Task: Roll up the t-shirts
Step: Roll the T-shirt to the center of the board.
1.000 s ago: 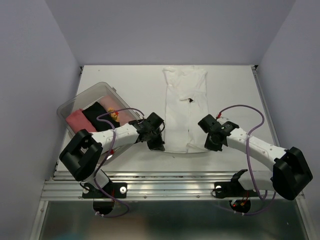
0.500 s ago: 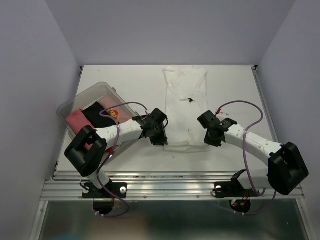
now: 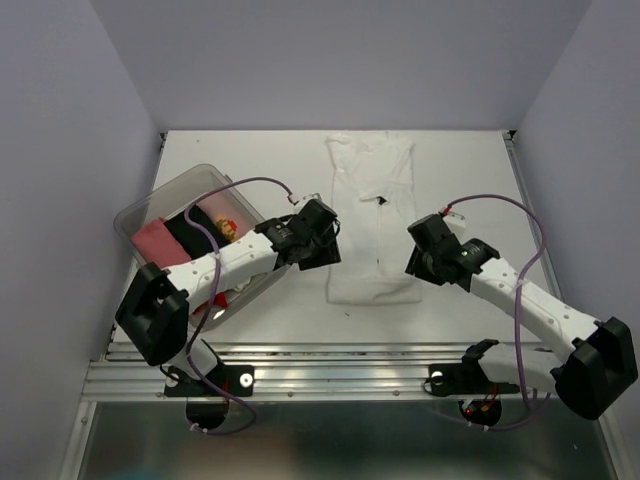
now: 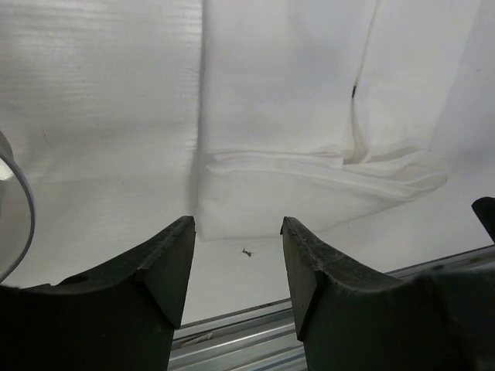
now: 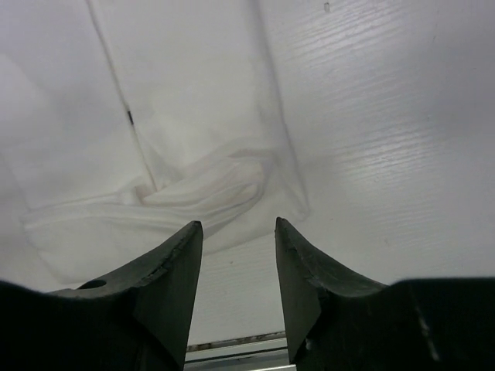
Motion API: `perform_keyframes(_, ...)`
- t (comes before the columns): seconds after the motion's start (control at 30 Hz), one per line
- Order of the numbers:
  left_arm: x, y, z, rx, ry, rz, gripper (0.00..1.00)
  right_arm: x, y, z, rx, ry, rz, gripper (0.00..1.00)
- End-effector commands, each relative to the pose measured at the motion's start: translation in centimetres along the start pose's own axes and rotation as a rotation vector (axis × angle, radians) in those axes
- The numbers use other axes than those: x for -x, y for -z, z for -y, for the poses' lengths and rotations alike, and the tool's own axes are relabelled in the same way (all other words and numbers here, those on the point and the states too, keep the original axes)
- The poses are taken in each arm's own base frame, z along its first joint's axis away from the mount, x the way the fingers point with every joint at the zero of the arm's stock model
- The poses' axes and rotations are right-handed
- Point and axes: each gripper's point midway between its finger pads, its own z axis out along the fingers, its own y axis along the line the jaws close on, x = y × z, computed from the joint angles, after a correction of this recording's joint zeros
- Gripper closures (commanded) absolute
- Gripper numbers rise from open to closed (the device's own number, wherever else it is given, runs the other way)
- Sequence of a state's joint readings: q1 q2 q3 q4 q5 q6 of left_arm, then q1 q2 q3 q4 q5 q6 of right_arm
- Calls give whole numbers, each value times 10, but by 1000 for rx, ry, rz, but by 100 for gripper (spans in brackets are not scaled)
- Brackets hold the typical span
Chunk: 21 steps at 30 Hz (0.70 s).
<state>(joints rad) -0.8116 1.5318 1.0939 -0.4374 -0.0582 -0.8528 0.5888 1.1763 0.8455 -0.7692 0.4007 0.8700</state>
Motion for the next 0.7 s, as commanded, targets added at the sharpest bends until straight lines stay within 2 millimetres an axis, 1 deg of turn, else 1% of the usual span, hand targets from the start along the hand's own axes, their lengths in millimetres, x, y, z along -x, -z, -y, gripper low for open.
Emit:
perform_keyframes(0.0,24,34,17,-17,-63,128,43,17,23,-26,150,-5,22,56)
perform_keyframes(0.03,16,33,23,-31,-88,115,54,11,21,-26,153,1,2,61)
perform_keyframes(0.07,11,34,29,-52,-106,101,60,6,19,-26,161,5,-17,74)
perform_keyframes(0.1,4,30,32,-59,-116,88,77,-3,16,-27,170,0,-46,79)
perform_keyframes(0.13,-1,29,35,-68,-123,77,88,-7,14,-26,176,0,-57,84)
perform_keyframes(0.17,-14,25,40,-87,-141,40,97,-10,13,-28,192,-2,-67,92)
perform_keyframes(0.2,-20,21,43,-105,-137,24,100,-14,14,-35,229,-9,-81,95)
perform_keyframes(0.27,-34,14,47,-133,-136,-28,100,-21,10,-39,253,-6,-109,99)
perform_keyframes(0.33,-43,6,48,-149,-130,-51,100,-25,11,-48,287,9,-130,99)
perform_keyframes(0.37,-45,0,47,-148,-126,-53,100,-26,9,-52,298,17,-138,99)
perform_keyframes(0.47,-49,-11,41,-127,-127,-60,100,-29,3,-55,303,35,-149,99)
perform_keyframes(0.5,-50,-18,39,-110,-131,-65,100,-30,0,-57,304,37,-152,99)
perform_keyframes(0.57,-52,-29,32,-75,-135,-65,100,-34,-10,-56,276,44,-166,99)
perform_keyframes(0.67,-50,-36,30,-54,-140,-64,100,-39,-21,-52,222,45,-186,99)
